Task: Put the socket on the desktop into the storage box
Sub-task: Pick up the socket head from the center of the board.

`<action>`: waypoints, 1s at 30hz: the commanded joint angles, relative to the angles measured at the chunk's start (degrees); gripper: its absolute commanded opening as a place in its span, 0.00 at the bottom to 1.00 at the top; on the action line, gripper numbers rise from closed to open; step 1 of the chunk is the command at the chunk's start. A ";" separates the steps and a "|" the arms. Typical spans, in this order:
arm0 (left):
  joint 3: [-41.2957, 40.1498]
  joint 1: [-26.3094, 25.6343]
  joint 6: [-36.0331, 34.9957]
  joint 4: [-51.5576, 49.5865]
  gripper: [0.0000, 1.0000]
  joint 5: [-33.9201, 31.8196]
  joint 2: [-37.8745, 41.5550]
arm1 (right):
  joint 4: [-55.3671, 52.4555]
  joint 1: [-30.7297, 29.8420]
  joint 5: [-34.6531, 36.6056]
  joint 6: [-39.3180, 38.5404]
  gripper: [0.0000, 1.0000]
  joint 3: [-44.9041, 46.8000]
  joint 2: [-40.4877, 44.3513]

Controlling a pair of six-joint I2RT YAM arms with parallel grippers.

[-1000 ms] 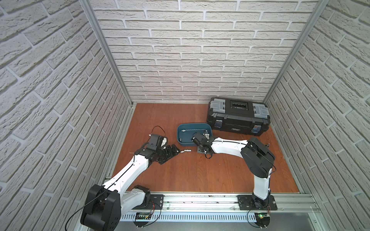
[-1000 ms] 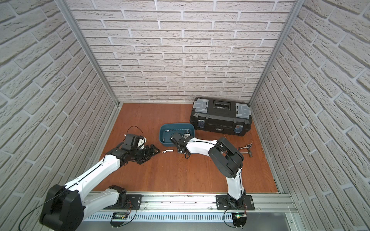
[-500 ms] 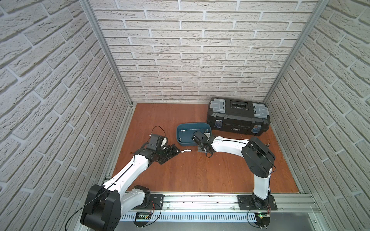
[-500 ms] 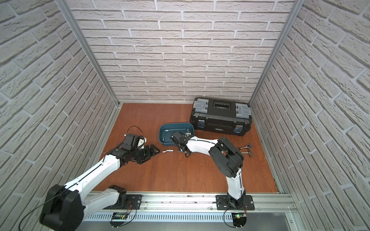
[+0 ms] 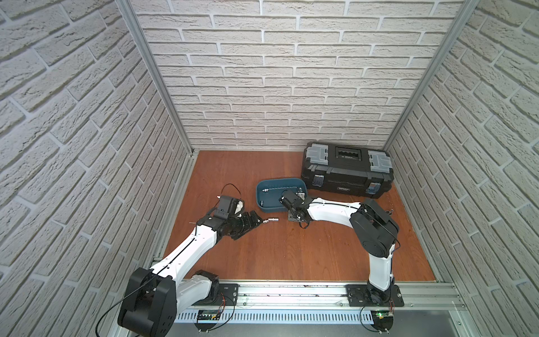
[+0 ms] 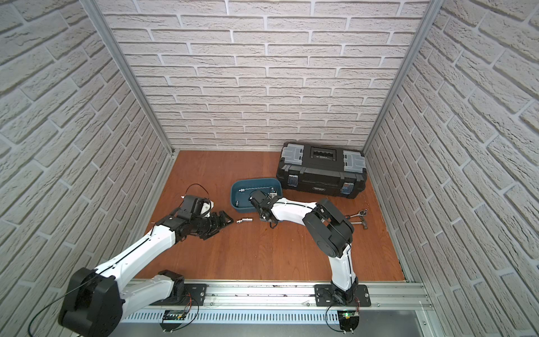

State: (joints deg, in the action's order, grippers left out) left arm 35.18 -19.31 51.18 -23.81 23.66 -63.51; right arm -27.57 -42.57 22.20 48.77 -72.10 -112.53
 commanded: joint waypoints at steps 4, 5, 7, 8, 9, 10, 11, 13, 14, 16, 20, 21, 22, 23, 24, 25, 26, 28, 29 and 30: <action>-0.25 -0.22 -0.03 1.36 0.90 0.09 -0.19 | 1.72 0.55 0.12 -1.97 0.37 0.27 -0.41; -0.24 -0.20 -0.05 1.32 0.90 0.14 -0.29 | 1.79 0.64 0.20 -2.09 0.37 0.48 -0.34; -0.19 -0.36 -0.03 1.31 0.90 0.16 -0.52 | 1.77 0.90 0.32 -2.28 0.37 0.96 -0.24; -0.04 -0.37 0.10 1.40 0.90 0.15 -0.60 | 1.81 0.91 0.39 -2.41 0.37 1.15 -0.17; -0.04 -0.35 0.06 1.40 0.90 0.08 -0.65 | 1.82 0.92 0.46 -2.54 0.37 1.32 -0.15; 0.00 -0.39 0.06 1.49 0.90 0.07 -0.74 | 1.79 1.02 0.63 -2.54 0.38 1.46 0.02; 0.06 -0.38 0.12 1.45 0.90 -0.01 -0.78 | 1.82 1.01 0.62 -2.61 0.38 1.65 0.12; 0.24 -0.47 0.15 1.45 0.90 -0.10 -0.92 | 2.02 1.23 0.66 -2.87 0.40 1.95 0.37; 0.32 -0.51 0.09 1.40 0.90 -0.17 -0.97 | 2.20 1.26 0.61 -3.13 0.41 2.04 0.38; 0.48 -0.72 0.15 1.35 0.90 -0.27 -1.17 | 2.52 1.56 0.24 -3.92 0.41 2.13 0.38; 0.67 -1.06 0.21 1.11 0.90 -0.61 -1.22 | 2.99 1.87 -0.22 -5.48 0.40 2.57 0.56; 0.68 -1.12 0.23 1.08 0.90 -0.73 -1.27 | 3.05 1.96 -0.33 -5.94 0.40 2.66 0.56; 0.68 -1.13 0.30 1.02 0.90 -0.76 -1.27 | 2.89 2.04 -0.25 -6.06 0.40 2.74 0.56; 0.71 -1.10 0.37 0.99 0.90 -0.80 -1.34 | 3.08 2.28 -0.45 -6.14 0.40 3.09 0.73; 0.78 -1.23 0.33 0.96 0.90 -0.85 -1.31 | 3.36 2.40 -0.68 -6.26 0.40 3.46 0.94; 0.81 -1.24 0.40 0.98 0.90 -0.92 -1.42 | 3.85 2.57 -0.96 -6.35 0.40 3.93 1.12; 0.99 -1.37 0.41 1.01 0.90 -0.98 -1.53 | 4.23 2.76 -1.29 -6.57 0.39 4.21 1.30; 1.20 -1.51 0.45 0.99 0.90 -1.17 -1.74 | 4.71 2.93 -1.84 -6.77 0.37 4.66 1.52; 1.42 -1.65 0.50 0.90 0.90 -1.19 -1.93 | 4.80 3.01 -2.02 -6.76 0.36 4.92 1.61; 1.55 -1.78 0.50 0.89 0.90 -1.20 -2.14 | 4.96 3.00 -2.34 -6.69 0.34 5.23 1.80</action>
State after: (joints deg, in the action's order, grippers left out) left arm 35.31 -20.53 51.31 -23.77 23.18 -65.06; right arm -21.47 -40.51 20.47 42.78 -69.19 -111.57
